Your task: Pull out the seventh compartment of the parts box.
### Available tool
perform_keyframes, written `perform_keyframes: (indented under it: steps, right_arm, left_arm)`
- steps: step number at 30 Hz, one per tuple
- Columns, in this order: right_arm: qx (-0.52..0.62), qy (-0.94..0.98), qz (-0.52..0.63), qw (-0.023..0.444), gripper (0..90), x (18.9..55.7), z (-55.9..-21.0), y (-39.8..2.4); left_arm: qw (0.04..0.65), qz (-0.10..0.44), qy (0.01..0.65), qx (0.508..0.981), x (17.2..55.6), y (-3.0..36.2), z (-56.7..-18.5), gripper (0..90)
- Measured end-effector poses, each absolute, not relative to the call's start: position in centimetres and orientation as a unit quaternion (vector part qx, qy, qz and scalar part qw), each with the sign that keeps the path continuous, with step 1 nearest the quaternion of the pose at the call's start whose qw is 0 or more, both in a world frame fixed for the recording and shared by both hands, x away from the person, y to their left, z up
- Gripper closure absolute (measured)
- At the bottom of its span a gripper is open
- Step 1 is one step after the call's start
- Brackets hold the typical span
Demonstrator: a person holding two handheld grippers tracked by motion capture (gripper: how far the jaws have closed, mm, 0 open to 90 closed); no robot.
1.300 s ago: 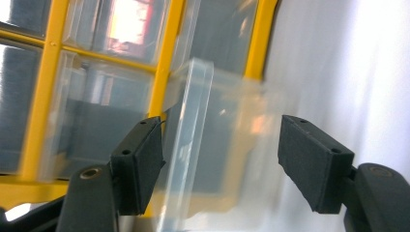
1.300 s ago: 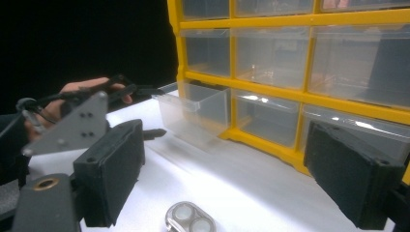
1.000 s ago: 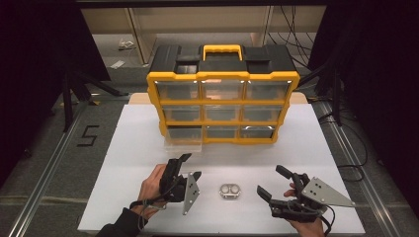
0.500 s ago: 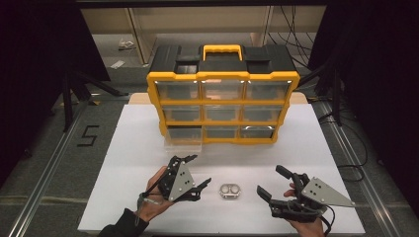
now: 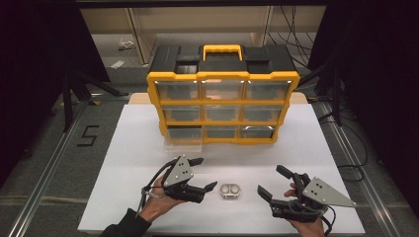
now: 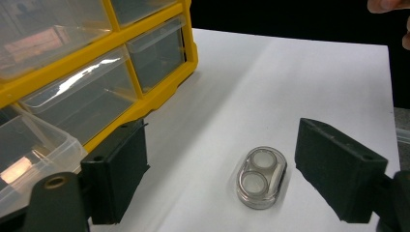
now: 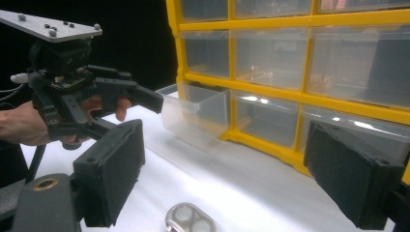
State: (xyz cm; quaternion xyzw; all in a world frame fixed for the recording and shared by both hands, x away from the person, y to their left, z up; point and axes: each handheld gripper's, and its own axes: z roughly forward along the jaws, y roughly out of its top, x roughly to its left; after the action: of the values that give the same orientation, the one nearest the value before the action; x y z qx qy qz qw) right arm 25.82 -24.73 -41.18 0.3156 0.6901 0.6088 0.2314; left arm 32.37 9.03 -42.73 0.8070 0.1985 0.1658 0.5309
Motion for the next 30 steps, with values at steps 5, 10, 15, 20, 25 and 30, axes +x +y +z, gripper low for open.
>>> perform_keyframes:
  steps: [5, 10, 15, 20, 25, 30]
  right_arm:
    - [0.319, 0.69, 0.609, 0.229, 15.5, 25.8, -41.2, -24.8]
    - [0.318, 0.689, 0.61, 0.229, 15.5, 25.9, -41.2, -24.8]
    - [0.315, 0.689, 0.61, 0.231, 15.5, 26.0, -41.2, -24.9]
    - [0.315, 0.689, 0.61, 0.23, 15.5, 26.0, -41.2, -24.9]
    - [0.318, 0.687, 0.613, 0.228, 15.5, 26.0, -41.2, -24.9]
    - [0.319, 0.685, 0.614, 0.229, 15.5, 26.0, -41.2, -25.0]
  left_arm:
    - [0.529, 0.153, 0.196, 0.811, 32.4, 8.7, -42.8, 18.0]
    - [0.523, 0.142, 0.189, 0.819, 32.4, 8.3, -42.8, 17.5]
    - [0.507, 0.133, 0.173, 0.834, 32.6, 7.7, -42.7, 17.1]
    - [0.489, 0.133, 0.156, 0.848, 32.5, 6.9, -42.7, 16.8]
    - [0.476, 0.13, 0.145, 0.858, 32.7, 6.2, -42.9, 16.8]
    - [0.453, 0.125, 0.136, 0.872, 33.2, 5.4, -43.4, 16.8]
